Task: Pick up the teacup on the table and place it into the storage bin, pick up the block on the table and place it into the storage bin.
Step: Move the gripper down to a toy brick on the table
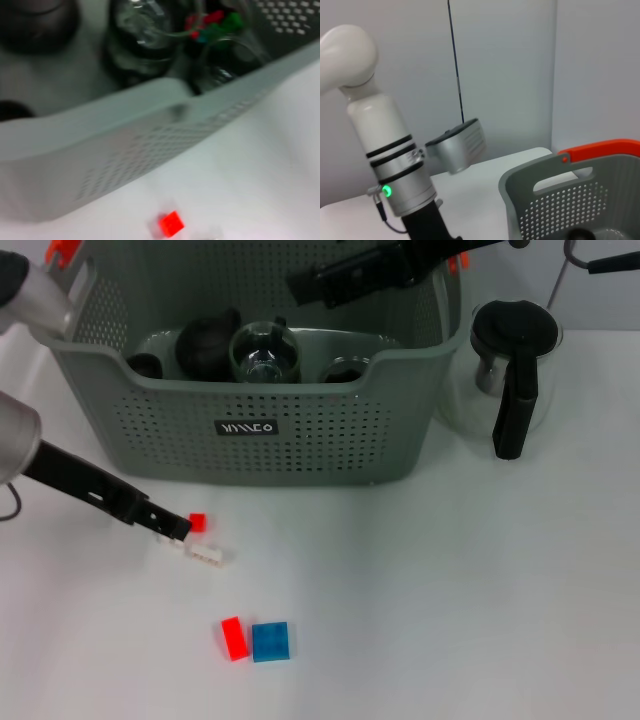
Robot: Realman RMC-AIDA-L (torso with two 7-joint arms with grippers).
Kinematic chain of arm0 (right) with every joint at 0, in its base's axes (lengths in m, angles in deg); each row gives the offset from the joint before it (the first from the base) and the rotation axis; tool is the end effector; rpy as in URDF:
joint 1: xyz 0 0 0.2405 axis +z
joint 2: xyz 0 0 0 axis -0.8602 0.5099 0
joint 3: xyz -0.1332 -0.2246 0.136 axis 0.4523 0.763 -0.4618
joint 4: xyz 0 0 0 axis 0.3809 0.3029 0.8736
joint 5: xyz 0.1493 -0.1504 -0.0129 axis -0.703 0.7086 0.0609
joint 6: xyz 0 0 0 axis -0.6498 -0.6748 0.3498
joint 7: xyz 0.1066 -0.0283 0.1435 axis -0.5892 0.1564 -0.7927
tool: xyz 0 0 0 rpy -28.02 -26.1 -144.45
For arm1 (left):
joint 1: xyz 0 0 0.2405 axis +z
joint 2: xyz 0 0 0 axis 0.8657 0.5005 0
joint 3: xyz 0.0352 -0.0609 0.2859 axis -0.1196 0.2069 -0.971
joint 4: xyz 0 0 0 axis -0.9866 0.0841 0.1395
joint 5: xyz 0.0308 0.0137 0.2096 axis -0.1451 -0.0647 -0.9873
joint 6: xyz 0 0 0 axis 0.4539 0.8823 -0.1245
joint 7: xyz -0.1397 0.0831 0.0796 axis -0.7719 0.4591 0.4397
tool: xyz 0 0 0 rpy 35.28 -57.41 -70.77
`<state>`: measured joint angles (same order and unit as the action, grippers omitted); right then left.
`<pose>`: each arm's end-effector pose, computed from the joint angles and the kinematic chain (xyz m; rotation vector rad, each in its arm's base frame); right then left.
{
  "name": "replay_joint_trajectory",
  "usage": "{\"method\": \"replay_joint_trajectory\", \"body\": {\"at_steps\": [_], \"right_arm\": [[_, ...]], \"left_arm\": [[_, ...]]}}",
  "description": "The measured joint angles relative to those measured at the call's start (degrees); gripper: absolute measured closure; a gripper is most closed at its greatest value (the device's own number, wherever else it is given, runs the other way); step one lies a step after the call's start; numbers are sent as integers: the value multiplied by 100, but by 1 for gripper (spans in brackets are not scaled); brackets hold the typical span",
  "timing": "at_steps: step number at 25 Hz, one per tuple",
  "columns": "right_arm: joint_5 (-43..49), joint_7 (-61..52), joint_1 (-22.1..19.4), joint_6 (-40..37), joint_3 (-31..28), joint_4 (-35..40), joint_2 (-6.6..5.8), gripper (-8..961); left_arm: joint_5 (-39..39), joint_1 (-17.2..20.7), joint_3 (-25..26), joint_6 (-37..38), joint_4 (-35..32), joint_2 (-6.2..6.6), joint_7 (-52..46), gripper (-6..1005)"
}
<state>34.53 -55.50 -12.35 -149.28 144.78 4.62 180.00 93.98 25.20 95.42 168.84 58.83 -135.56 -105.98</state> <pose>0.0342 0.4152 0.0051 -2.8513 0.3697 0.4384 -0.2707 0.3752 0.0021 -2.5151 -1.2290 0.2634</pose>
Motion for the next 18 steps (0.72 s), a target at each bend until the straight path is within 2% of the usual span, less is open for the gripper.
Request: {"method": "replay_joint_trajectory", "body": {"at_steps": [3, 5, 11, 13, 18], "right_arm": [[0, 2, -14, 18, -21, -44, 15, 26], [-1, 2, -17, 22, -31, -63, 29, 26], [-7, 40, -23, 33, -94, -192, 45, 26], [-22, 98, -28, 19, -106, -243, 43, 26], [-43, 142, -58, -7, -144, -277, 54, 26]], "left_arm": [[3, 66, -19, 15, 119, -169, 610, 124], [5, 75, -62, 4, 152, -223, 1009, 124], [28, -10, -158, -64, 182, -224, 1977, 124], [8, -20, -328, -136, 216, -206, 2399, 124], [-46, -17, -622, -338, 228, -192, 2735, 124]]}}
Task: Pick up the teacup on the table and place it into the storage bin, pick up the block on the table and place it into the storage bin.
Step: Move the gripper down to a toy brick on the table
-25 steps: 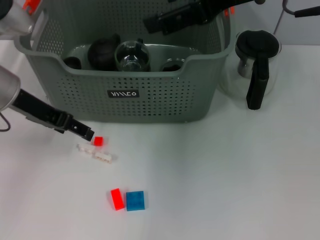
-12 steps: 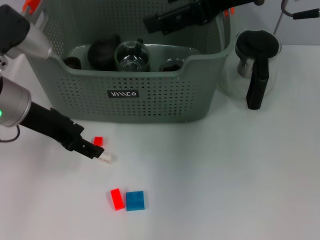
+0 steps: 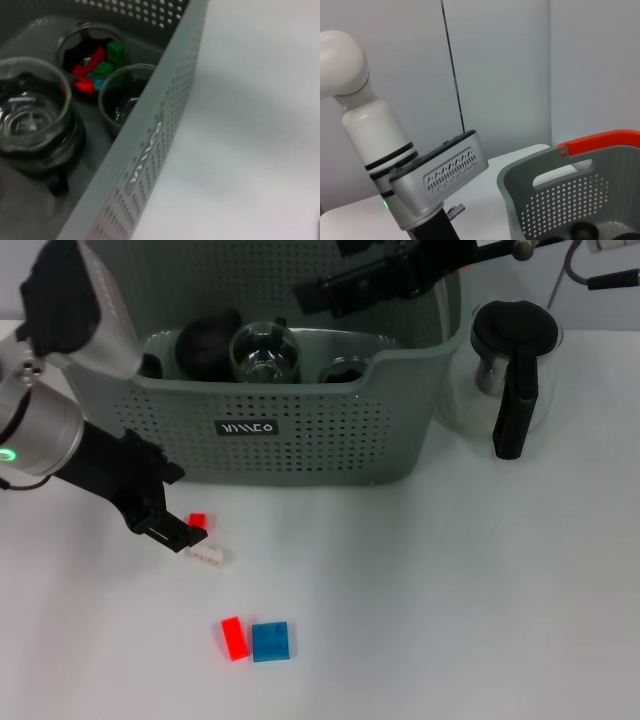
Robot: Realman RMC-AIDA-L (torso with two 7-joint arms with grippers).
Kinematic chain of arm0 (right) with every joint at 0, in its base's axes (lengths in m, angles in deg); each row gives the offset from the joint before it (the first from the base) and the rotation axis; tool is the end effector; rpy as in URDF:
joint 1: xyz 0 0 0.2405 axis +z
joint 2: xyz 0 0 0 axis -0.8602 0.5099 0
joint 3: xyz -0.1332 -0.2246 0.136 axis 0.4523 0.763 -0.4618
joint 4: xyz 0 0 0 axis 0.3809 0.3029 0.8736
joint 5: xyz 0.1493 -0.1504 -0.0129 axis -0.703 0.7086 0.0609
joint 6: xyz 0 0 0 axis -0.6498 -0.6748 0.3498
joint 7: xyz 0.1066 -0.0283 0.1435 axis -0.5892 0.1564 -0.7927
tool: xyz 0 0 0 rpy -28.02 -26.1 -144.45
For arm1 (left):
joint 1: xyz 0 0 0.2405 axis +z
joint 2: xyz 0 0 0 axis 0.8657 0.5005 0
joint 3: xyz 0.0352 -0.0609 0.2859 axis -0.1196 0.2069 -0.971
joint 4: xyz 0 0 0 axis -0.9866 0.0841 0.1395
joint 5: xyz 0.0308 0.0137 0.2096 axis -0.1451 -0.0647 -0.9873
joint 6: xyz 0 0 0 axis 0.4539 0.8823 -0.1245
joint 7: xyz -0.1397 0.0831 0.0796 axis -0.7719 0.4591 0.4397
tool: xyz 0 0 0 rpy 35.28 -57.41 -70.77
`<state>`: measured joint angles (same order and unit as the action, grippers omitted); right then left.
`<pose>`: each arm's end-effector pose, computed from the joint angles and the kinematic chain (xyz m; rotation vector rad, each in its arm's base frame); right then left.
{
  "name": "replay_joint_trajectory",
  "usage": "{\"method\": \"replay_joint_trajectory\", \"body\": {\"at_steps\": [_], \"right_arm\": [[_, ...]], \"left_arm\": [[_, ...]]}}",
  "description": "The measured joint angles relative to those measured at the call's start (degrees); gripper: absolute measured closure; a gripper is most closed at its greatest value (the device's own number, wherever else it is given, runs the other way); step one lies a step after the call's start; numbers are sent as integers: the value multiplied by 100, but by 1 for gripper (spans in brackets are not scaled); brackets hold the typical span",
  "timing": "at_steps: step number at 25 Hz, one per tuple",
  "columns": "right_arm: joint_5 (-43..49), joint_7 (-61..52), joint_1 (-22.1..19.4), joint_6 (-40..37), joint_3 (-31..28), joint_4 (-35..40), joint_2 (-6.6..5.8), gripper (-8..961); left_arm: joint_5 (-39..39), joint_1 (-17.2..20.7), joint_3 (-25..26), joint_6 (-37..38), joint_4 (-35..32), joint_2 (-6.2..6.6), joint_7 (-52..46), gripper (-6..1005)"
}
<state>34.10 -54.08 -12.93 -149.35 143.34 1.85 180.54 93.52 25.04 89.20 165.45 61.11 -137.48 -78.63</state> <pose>0.0456 0.4179 0.0011 -2.8553 0.4288 0.4620 -0.2500 0.3821 -0.0168 -2.7840 -0.4519 0.4213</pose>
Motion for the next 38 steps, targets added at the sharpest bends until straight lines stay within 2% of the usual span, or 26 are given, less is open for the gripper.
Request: {"method": "replay_joint_trajectory", "body": {"at_steps": [5, 10, 13, 18, 22, 30, 38], "right_arm": [[-10, 48, -43, -152, -60, -71, 14, 26], [-15, 248, -45, -977, -326, -93, -18, 26], [-14, 401, -97, -1596, -561, -102, -65, 26], [8, 553, -263, -2378, -918, -354, -227, 26], [116, 645, -482, -2427, -981, -499, -305, 26], [148, 1048, -509, -2239, -1095, -1018, -242, 26], [148, 1097, -492, -2088, -1099, -1175, -226, 26]], "left_arm": [[-128, 54, -462, -355, -30, 0, 350, 124], [-389, 63, -871, -590, -97, -23, 484, 124], [-459, 43, -1029, -640, -192, -29, 499, 123], [-473, 14, -1149, -742, -294, -36, 501, 124], [-491, 9, -1244, -871, -393, -36, 475, 123], [-638, -88, -1475, -1192, -666, -35, 481, 124], [-821, -244, -1643, -1387, -1114, 1, 630, 123]]}}
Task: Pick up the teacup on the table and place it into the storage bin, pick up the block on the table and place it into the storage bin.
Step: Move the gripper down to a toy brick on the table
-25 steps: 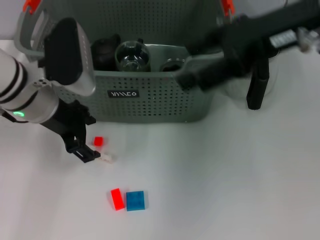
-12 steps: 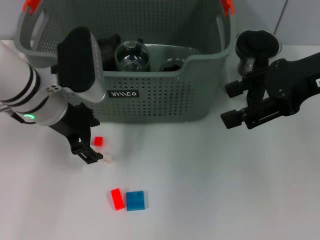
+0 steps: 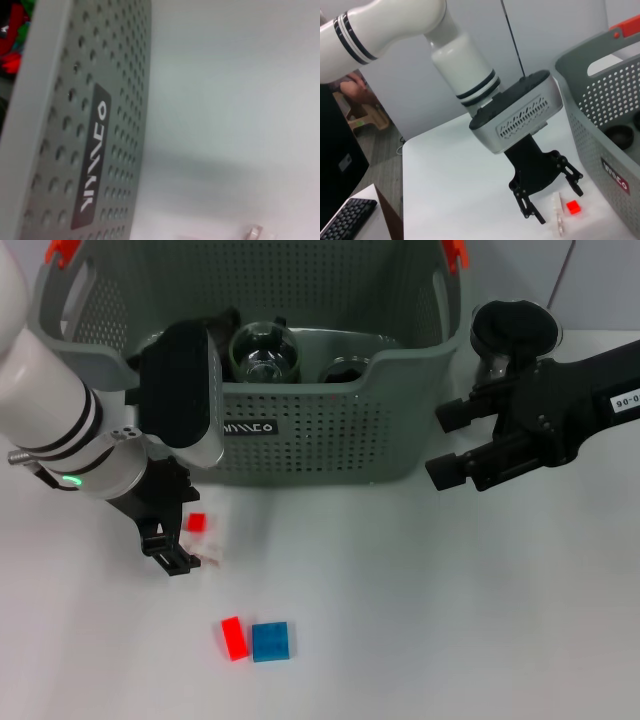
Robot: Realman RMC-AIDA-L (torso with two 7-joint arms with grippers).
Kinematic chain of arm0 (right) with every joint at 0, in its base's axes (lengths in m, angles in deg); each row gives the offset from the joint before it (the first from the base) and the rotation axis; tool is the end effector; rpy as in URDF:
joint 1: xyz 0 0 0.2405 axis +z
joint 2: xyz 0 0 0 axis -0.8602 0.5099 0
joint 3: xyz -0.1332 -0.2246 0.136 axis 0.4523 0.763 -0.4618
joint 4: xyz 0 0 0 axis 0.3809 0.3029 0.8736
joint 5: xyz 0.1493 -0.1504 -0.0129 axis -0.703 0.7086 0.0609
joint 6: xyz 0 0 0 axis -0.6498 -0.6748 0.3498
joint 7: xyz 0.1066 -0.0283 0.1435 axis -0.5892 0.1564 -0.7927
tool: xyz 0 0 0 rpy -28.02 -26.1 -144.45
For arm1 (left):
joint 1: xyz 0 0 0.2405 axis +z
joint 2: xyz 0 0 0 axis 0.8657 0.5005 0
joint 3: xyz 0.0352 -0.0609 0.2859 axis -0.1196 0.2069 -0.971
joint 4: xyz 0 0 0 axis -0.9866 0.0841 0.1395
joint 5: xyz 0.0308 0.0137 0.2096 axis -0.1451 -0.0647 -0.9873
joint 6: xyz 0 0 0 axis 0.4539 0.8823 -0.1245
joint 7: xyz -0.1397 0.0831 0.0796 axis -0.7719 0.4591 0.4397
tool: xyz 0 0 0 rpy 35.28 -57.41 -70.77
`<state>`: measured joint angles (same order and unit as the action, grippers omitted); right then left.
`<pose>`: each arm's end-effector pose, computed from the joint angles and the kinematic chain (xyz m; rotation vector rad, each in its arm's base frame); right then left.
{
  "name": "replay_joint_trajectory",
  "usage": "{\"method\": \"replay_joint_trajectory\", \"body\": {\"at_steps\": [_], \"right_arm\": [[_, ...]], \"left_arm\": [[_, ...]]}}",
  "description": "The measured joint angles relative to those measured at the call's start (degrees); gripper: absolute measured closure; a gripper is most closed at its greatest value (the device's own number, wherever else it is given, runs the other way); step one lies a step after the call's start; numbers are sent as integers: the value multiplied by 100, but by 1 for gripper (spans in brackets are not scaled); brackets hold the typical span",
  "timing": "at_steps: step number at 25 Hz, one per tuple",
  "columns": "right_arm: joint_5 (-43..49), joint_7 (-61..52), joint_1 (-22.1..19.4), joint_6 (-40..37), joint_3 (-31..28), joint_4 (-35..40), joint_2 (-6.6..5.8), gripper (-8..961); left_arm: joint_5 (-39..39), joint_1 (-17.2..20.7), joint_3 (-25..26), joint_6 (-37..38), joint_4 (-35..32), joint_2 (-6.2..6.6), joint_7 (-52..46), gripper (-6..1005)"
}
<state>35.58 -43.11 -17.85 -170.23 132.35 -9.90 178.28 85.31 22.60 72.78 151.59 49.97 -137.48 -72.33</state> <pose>0.1466 0.3764 0.0115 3.0275 -0.6368 -0.3364 -0.2640 0.3980 -0.0688 -2.7967 -0.0300 0.8086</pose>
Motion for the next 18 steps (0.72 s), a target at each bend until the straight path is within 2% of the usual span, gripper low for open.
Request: {"method": "replay_joint_trajectory", "body": {"at_steps": [18], "right_arm": [[-21, 64, -33, 85, -6, -15, 70, 25]], "left_arm": [[-2, -14, -3, -258, -263, -37, 73, 123]]}}
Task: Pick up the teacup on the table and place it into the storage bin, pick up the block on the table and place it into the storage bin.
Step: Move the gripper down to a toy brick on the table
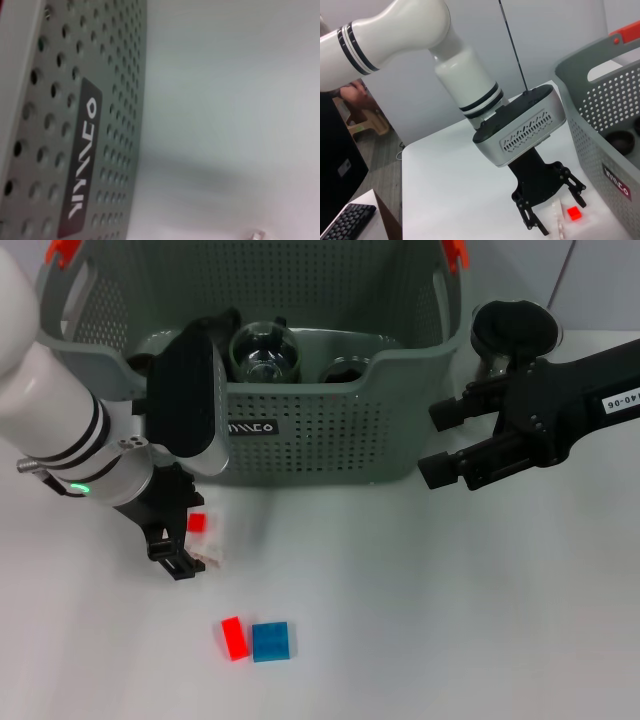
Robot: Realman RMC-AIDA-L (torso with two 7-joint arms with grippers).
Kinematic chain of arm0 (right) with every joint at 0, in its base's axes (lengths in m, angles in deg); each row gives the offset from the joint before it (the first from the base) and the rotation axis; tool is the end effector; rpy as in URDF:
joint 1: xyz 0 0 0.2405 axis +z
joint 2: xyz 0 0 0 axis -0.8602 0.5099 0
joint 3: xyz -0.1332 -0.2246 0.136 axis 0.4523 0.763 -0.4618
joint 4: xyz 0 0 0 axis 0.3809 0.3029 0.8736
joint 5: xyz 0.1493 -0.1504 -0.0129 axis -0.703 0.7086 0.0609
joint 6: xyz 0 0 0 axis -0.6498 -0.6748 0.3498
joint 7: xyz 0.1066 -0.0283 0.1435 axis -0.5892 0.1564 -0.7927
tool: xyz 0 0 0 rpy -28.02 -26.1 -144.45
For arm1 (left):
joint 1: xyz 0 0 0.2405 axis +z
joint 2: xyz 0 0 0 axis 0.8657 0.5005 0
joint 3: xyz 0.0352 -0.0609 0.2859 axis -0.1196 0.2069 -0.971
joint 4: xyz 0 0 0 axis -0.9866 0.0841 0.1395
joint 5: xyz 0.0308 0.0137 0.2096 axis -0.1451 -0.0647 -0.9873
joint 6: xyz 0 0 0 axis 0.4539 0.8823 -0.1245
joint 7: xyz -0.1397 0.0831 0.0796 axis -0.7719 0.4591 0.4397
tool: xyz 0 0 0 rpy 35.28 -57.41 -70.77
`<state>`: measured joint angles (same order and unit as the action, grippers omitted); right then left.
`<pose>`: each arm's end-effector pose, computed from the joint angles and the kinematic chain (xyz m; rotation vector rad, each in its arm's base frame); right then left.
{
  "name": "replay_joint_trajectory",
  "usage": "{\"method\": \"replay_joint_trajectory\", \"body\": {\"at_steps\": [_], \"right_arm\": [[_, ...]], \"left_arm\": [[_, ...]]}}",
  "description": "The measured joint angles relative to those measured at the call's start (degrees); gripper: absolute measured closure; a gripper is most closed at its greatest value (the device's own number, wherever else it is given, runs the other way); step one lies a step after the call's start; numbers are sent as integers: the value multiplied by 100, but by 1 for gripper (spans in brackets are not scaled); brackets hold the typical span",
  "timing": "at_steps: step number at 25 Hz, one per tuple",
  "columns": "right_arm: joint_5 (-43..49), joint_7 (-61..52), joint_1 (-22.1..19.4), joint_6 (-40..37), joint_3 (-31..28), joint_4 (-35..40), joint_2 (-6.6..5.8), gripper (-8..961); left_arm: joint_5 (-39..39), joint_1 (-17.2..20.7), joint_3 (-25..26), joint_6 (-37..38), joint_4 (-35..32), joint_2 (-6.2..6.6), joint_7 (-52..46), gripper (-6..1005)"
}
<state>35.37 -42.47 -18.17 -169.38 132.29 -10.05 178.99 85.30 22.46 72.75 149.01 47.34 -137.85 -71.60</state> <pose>0.1459 0.3763 0.0072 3.0289 -0.6344 -0.3631 -0.2694 0.3985 -0.0775 -2.7992 -0.0270 0.8044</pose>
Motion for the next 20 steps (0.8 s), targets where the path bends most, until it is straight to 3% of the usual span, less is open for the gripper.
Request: {"method": "replay_joint_trajectory", "body": {"at_steps": [20], "right_arm": [[-15, 162, -48, 3, -37, -80, 5, 25]], "left_arm": [[-39, -232, 1, 120, -259, -15, -117, 124]]}}
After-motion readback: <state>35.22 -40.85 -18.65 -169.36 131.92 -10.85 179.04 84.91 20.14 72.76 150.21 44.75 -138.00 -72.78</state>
